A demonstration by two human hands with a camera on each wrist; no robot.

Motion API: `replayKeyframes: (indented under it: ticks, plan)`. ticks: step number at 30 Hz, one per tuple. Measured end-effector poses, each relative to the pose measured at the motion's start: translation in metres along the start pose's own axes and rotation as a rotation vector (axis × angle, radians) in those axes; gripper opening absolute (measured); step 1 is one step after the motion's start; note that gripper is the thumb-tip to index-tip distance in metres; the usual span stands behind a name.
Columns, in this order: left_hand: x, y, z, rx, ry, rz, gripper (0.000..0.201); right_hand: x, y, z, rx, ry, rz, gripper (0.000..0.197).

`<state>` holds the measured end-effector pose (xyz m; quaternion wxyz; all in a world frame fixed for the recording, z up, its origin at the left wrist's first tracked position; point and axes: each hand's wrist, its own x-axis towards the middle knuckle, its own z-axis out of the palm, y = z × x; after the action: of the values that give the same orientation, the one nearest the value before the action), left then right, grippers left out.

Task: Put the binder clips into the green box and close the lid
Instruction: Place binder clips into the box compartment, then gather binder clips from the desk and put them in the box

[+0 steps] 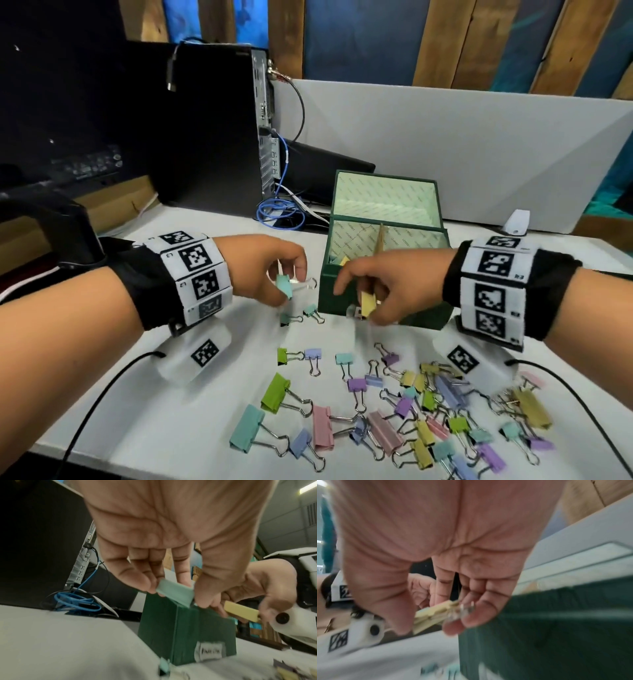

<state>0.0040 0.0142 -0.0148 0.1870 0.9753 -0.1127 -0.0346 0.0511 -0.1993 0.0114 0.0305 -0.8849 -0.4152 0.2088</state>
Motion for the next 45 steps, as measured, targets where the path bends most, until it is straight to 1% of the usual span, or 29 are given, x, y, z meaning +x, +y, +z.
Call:
replayKeyframes:
  ticks: [1,3,4,5,6,7,9,11,14,16,18,20,22,23,25,27,28,29,30,31,32,33,34,36,38,42,45]
  plan:
    - [0.002,0.003,-0.004,-0.019,0.056,0.012,0.036,-0.002,0.000,-0.007,0.009,0.081,0.008,0.042]
    - [0.007,0.008,-0.013,-0.048,0.153,0.034,0.035,-0.001,0.002,-0.024,0.084,0.310,0.012,0.032]
    - [0.010,0.011,-0.017,-0.052,0.193,0.045,0.034,0.002,0.004,-0.031,0.119,0.424,0.024,0.030]
    - [0.014,0.014,-0.021,-0.051,0.228,0.052,0.032,0.007,0.006,-0.036,0.133,0.509,0.048,0.032]
    - [0.019,0.018,-0.024,-0.047,0.260,0.060,0.030,0.011,0.007,-0.039,0.130,0.551,0.084,0.037]
    - [0.024,0.021,-0.027,-0.045,0.292,0.057,0.029,0.016,0.010,-0.040,0.112,0.550,0.124,0.044]
    - [0.033,0.029,-0.031,-0.036,0.345,0.047,0.028,0.022,0.016,-0.038,0.089,0.496,0.181,0.055]
    - [0.043,0.035,-0.032,-0.014,0.369,0.062,0.030,0.020,0.019,-0.035,0.099,0.487,0.196,0.052]
    - [0.057,0.044,-0.030,-0.002,0.365,0.091,0.028,0.005,0.022,-0.029,0.054,0.486,0.169,0.031]
    - [0.065,0.049,-0.026,0.022,0.337,0.107,0.026,-0.009,0.023,-0.024,0.004,0.432,0.150,0.012]
    - [0.073,0.051,-0.022,0.052,0.302,0.115,0.027,-0.022,0.025,-0.019,-0.047,0.347,0.160,0.004]
    - [0.078,0.051,-0.016,0.049,0.272,0.112,0.032,-0.029,0.027,-0.011,-0.059,0.207,0.165,0.009]
    - [0.078,0.051,-0.011,0.015,0.244,0.115,0.041,-0.032,0.028,0.000,-0.070,0.046,0.135,0.019]
    - [0.075,0.050,-0.011,0.001,0.244,0.119,0.044,-0.032,0.028,0.005,-0.092,-0.008,0.116,0.023]
    - [0.064,0.043,-0.013,-0.029,0.285,0.106,0.041,-0.029,0.028,0.015,-0.148,-0.057,0.081,0.030]
    - [0.050,0.027,-0.019,-0.036,0.315,0.042,0.031,-0.025,0.027,0.021,-0.191,-0.080,0.059,0.037]
    - [0.042,0.017,-0.021,0.001,0.284,-0.019,0.027,-0.023,0.026,0.024,-0.199,-0.093,0.050,0.041]
    - [0.034,0.007,-0.022,0.084,0.203,-0.105,0.025,-0.020,0.025,0.025,-0.204,-0.107,0.043,0.046]
    - [0.026,-0.001,-0.020,0.201,0.076,-0.203,0.025,-0.018,0.023,0.025,-0.207,-0.128,0.041,0.051]
    - [0.018,-0.007,-0.015,0.311,-0.062,-0.291,0.031,-0.015,0.020,0.026,-0.208,-0.154,0.039,0.055]
    - [0.013,-0.010,-0.007,0.391,-0.184,-0.348,0.041,-0.013,0.017,0.026,-0.208,-0.178,0.039,0.060]
    - [0.007,-0.012,0.000,0.427,-0.270,-0.365,0.051,-0.009,0.014,0.027,-0.205,-0.197,0.033,0.063]
    - [0.004,-0.012,0.007,0.416,-0.323,-0.356,0.062,-0.008,0.011,0.028,-0.199,-0.213,0.027,0.067]
    - [0.001,-0.004,0.016,0.355,-0.374,-0.303,0.080,-0.005,0.003,0.031,-0.197,-0.233,0.010,0.070]
    - [0.004,0.005,0.019,0.334,-0.402,-0.249,0.091,-0.003,-0.002,0.035,-0.204,-0.229,0.006,0.069]
    - [0.013,0.018,0.029,0.381,-0.403,-0.196,0.094,0.000,-0.009,0.045,-0.282,-0.204,-0.003,0.069]
    - [0.016,0.022,0.038,0.375,-0.375,-0.195,0.088,0.001,-0.013,0.050,-0.313,-0.180,-0.028,0.064]
